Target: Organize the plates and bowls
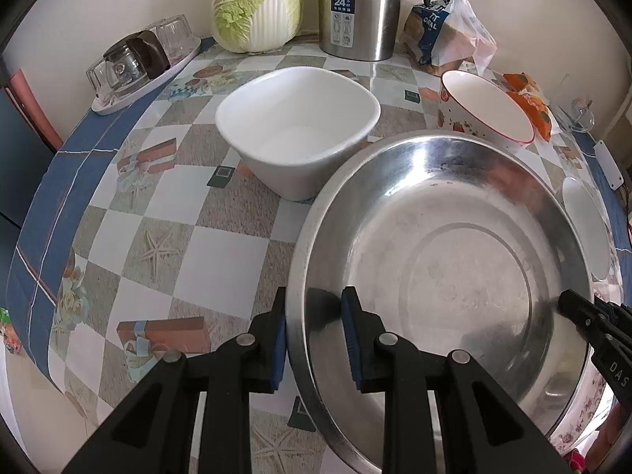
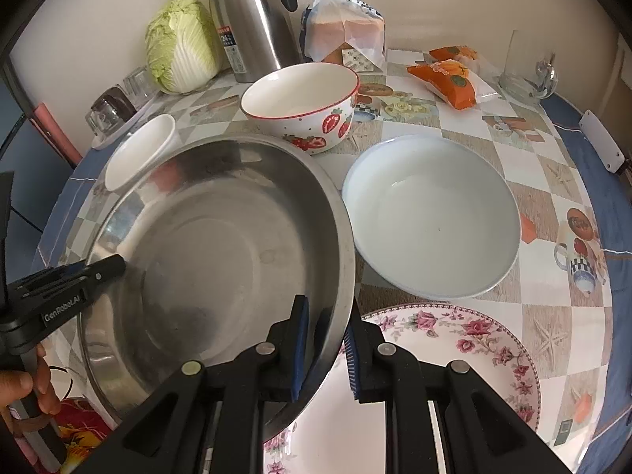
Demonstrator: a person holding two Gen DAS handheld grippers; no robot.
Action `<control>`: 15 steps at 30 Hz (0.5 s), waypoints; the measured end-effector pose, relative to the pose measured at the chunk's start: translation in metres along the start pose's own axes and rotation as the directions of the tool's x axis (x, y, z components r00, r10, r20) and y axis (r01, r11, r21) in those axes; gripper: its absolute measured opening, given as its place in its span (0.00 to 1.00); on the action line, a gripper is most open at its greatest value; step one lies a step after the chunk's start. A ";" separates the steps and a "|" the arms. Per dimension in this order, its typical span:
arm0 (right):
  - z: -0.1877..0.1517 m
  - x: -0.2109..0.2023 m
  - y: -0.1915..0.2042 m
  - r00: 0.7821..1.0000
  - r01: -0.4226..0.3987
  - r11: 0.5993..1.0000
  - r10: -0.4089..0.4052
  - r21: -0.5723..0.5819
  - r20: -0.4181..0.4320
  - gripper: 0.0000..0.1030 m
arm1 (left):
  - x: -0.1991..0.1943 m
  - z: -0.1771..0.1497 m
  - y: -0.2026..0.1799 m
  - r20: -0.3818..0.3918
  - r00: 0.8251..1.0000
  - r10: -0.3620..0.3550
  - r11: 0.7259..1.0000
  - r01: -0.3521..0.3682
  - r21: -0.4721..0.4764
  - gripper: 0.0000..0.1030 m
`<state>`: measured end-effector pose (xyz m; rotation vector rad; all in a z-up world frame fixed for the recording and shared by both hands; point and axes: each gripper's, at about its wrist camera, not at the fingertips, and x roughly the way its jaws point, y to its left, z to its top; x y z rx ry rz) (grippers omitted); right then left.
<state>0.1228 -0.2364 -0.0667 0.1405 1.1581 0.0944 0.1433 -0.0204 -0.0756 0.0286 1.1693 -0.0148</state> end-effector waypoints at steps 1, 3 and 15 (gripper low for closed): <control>0.001 0.000 0.001 1.000 0.002 1.000 -0.002 -0.003 0.002 0.20 | 0.000 0.000 0.000 0.001 1.000 0.001 1.000 -0.001 -0.002 0.24; 0.002 0.001 0.001 1.000 0.005 1.000 -0.005 -0.005 0.005 0.20 | 0.000 0.002 0.000 0.006 1.000 0.000 1.000 0.000 -0.005 0.24; 0.002 0.004 0.000 1.000 0.004 1.000 -0.004 0.003 0.003 0.19 | 0.001 0.003 0.000 0.017 1.000 0.003 1.000 -0.003 0.004 0.27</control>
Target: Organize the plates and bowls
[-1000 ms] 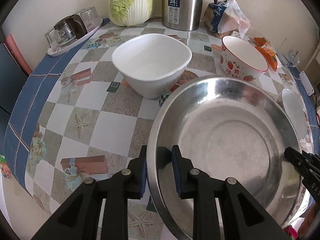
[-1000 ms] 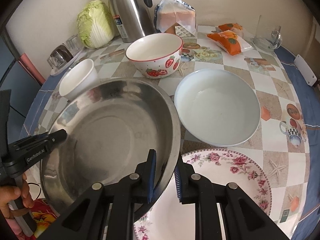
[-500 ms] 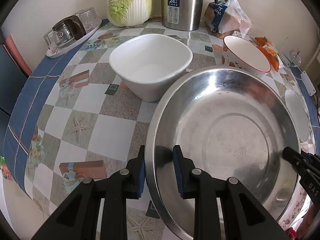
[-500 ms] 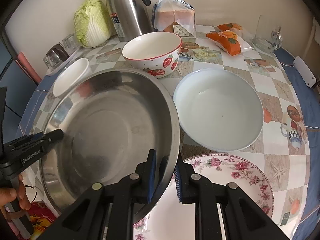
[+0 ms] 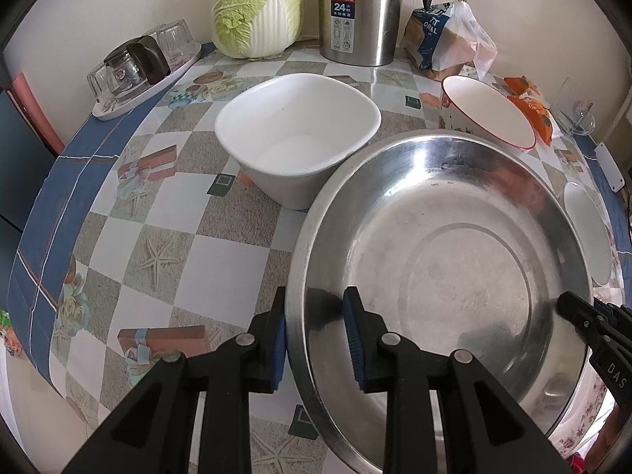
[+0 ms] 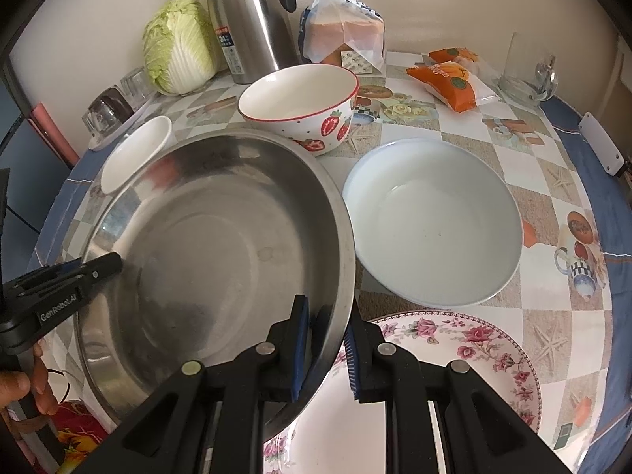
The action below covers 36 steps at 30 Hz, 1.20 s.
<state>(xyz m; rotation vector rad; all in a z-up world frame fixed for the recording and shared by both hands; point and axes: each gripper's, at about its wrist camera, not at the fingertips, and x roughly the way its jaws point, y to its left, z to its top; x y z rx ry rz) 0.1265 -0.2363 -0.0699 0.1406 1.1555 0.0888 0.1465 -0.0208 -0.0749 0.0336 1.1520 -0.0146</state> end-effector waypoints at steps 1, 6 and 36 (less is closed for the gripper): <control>0.000 0.000 0.000 1.000 -0.003 1.000 0.003 0.003 -0.002 0.19 | 0.000 0.000 0.000 -0.002 1.000 -0.002 1.000 0.002 -0.001 0.27; 0.000 -0.002 -0.002 1.000 -0.006 1.000 0.006 0.015 -0.001 0.19 | 0.002 -0.002 0.002 -0.015 1.000 -0.007 1.000 0.006 -0.012 0.27; 0.004 -0.032 -0.008 0.993 -0.026 0.999 0.022 0.034 0.119 0.79 | -0.027 -0.001 0.002 0.068 0.998 0.001 1.000 0.001 -0.020 0.81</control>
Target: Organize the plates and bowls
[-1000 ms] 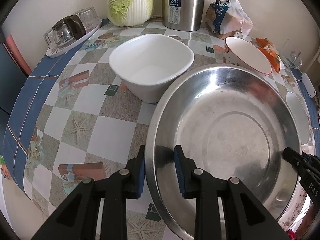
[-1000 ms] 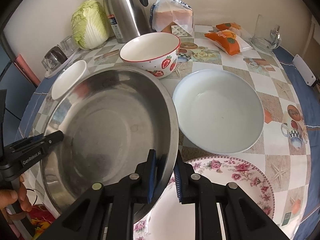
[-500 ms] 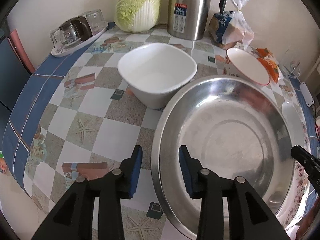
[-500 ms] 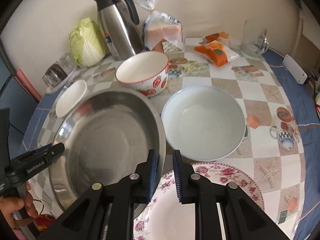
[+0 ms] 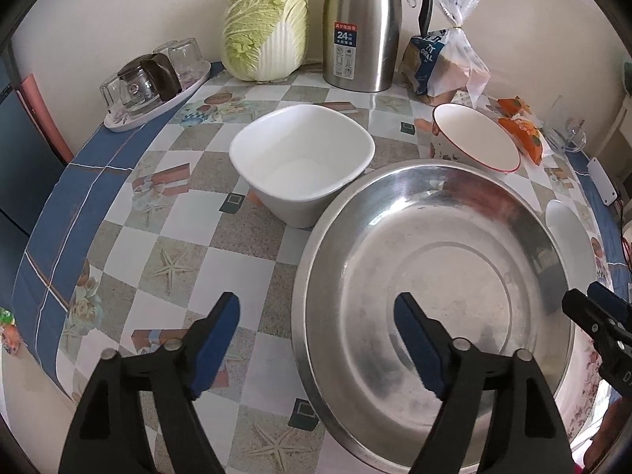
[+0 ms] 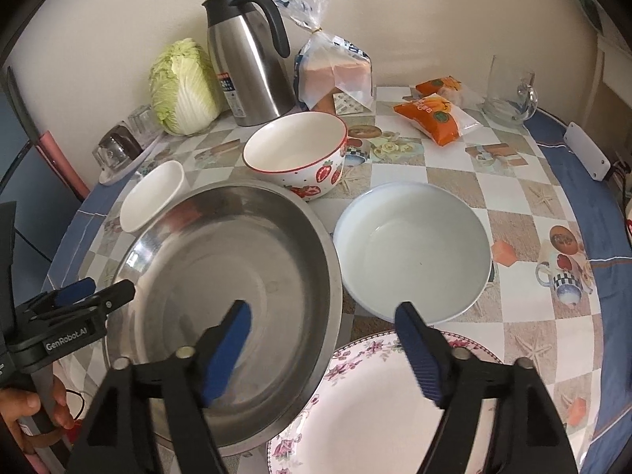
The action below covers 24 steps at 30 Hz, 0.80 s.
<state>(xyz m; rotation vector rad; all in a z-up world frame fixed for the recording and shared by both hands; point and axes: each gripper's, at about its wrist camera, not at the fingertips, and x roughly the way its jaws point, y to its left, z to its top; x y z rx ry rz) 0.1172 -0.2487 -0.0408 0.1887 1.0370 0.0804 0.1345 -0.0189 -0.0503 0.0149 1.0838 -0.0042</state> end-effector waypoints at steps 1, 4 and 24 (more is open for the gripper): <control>0.000 0.000 0.000 1.000 0.001 1.000 -0.001 -0.001 -0.002 0.83 | -0.001 0.000 0.000 0.002 1.000 -0.001 1.000 0.001 -0.002 0.84; 0.000 0.001 0.002 1.000 0.007 1.000 -0.007 -0.009 -0.004 0.99 | -0.003 -0.001 0.000 0.011 1.000 -0.006 1.000 0.006 -0.001 0.90; -0.009 -0.033 -0.014 0.997 0.082 0.997 -0.082 0.007 -0.002 1.00 | -0.048 -0.013 -0.028 0.072 0.991 -0.113 0.994 0.113 0.010 0.95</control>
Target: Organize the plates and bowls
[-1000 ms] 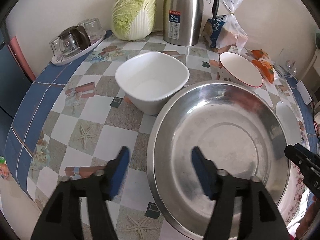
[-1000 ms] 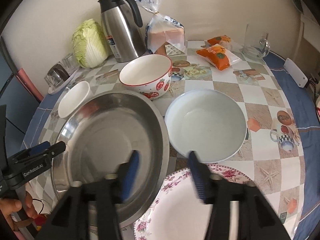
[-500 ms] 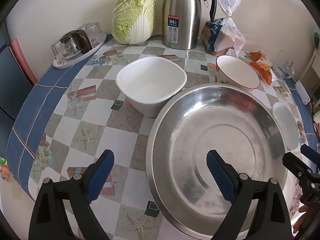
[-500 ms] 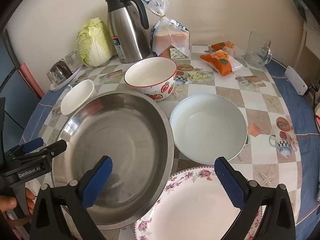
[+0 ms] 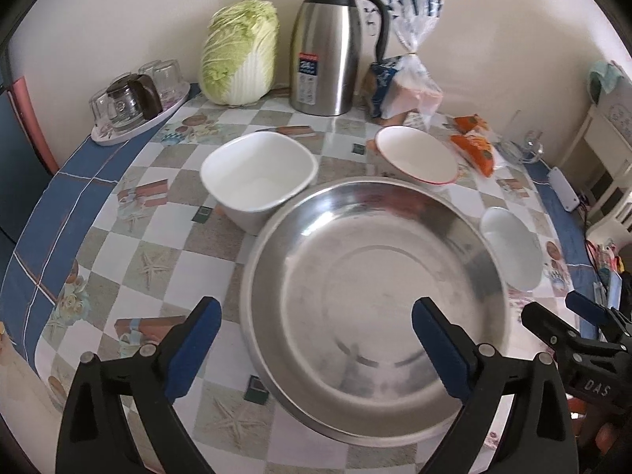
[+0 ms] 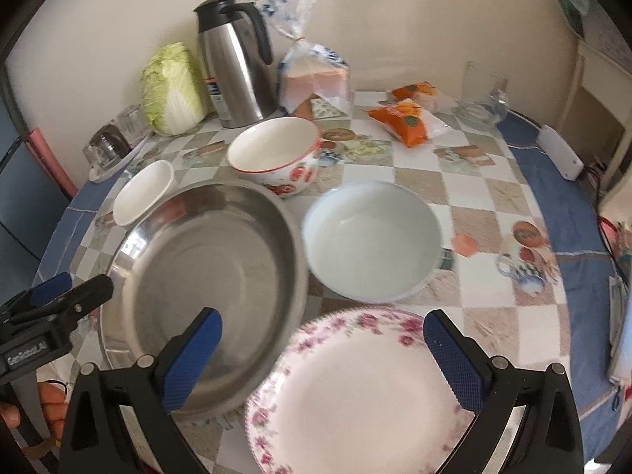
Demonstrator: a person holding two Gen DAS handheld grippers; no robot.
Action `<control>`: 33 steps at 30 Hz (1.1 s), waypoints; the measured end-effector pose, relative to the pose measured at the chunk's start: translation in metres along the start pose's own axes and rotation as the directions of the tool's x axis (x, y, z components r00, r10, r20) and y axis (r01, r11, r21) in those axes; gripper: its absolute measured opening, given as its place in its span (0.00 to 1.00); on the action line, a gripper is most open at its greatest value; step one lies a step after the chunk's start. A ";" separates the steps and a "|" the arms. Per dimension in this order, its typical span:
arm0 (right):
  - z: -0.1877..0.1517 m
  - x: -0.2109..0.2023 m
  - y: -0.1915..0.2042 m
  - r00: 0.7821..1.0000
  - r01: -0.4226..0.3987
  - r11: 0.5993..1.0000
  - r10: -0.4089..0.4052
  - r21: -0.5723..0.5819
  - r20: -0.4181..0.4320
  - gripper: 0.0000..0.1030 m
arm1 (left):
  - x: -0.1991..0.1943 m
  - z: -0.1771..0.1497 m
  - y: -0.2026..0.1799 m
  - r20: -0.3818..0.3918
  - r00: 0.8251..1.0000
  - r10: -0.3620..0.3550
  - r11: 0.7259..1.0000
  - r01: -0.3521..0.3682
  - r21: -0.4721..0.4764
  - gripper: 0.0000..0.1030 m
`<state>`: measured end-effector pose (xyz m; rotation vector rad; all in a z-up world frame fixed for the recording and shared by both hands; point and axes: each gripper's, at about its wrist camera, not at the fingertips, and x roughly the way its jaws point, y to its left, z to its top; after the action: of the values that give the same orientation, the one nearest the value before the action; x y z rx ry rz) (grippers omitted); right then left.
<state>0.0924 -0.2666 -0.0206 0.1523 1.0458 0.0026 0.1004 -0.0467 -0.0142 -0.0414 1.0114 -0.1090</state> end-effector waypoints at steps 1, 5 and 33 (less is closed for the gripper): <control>-0.001 -0.003 -0.005 1.000 0.006 1.000 -0.006 0.013 0.000 1.00 | -0.002 -0.001 -0.004 0.001 1.000 -0.013 1.000 0.013 0.004 0.95; -0.009 -0.009 -0.029 0.999 0.026 0.997 -0.024 0.069 -0.027 1.00 | -0.009 -0.006 -0.022 -0.009 0.998 -0.057 0.997 0.057 0.044 0.95; -0.054 0.013 -0.130 0.968 0.103 0.946 -0.026 0.306 -0.248 0.86 | -0.015 -0.066 -0.134 -0.326 0.897 -0.298 0.940 0.336 0.066 0.94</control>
<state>0.0430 -0.3878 -0.0747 0.4182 1.2903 -0.2132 0.0266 -0.1775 -0.0251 -0.0806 1.3075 -0.4898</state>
